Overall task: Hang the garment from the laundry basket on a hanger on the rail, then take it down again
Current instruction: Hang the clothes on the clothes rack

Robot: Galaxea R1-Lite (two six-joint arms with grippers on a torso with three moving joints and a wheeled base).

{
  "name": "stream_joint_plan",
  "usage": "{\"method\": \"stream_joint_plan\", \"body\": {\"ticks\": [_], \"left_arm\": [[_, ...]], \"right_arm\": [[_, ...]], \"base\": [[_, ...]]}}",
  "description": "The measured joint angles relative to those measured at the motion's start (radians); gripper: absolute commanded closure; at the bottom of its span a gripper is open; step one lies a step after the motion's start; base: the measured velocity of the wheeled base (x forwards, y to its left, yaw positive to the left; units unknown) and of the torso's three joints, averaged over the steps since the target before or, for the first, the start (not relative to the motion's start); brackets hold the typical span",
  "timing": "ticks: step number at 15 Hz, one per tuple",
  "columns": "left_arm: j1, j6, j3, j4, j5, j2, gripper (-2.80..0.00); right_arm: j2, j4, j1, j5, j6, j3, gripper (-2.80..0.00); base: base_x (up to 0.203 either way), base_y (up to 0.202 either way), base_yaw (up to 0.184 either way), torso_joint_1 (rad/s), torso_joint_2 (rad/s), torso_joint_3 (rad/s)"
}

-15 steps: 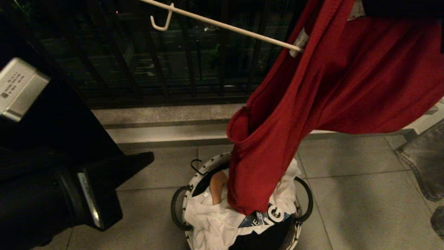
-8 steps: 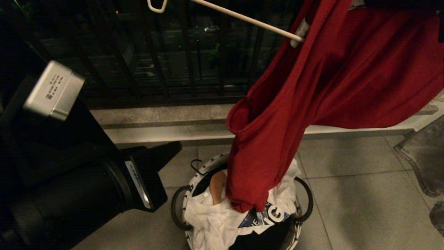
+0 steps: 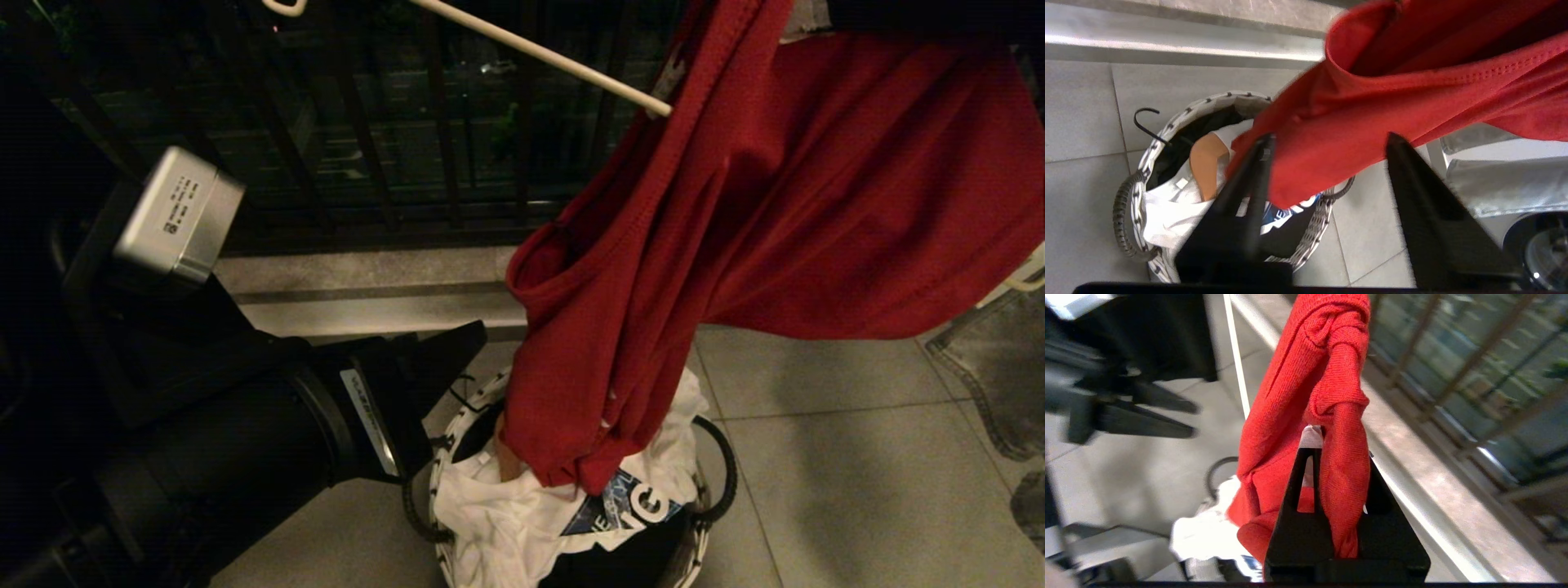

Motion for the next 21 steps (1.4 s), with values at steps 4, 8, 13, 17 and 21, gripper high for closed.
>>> {"method": "stream_joint_plan", "body": {"ticks": [4, 8, 13, 17, 21], "left_arm": [[0.009, -0.001, 0.012, -0.038, -0.001, 0.022, -2.80], [0.050, 0.002, 0.033, -0.114, 0.000, 0.076, -2.80], [0.074, 0.003, 0.049, -0.168, -0.022, 0.105, -2.80], [0.082, 0.004, 0.056, -0.173, -0.029, 0.105, -2.80], [0.084, 0.004, 0.060, -0.173, -0.035, 0.107, -2.80]], "right_arm": [[0.000, -0.001, 0.041, 0.003, 0.012, 0.044, 0.00], [-0.012, -0.001, 0.090, 0.003, 0.013, 0.076, 0.00], [-0.047, -0.001, 0.151, 0.003, 0.014, 0.107, 0.00], [-0.065, -0.001, 0.178, 0.003, 0.015, 0.141, 0.00], [-0.068, -0.006, 0.217, 0.003, 0.051, 0.151, 0.00]], "base": [[0.000, 0.000, 0.000, 0.000, 0.00, 0.000], [0.000, 0.000, 0.000, 0.000, 0.00, 0.000], [0.000, 0.000, 0.000, 0.000, 0.00, 0.000], [0.000, 0.000, 0.000, 0.000, 0.00, 0.000], [0.000, 0.000, 0.000, 0.000, 0.00, 0.000]]}}
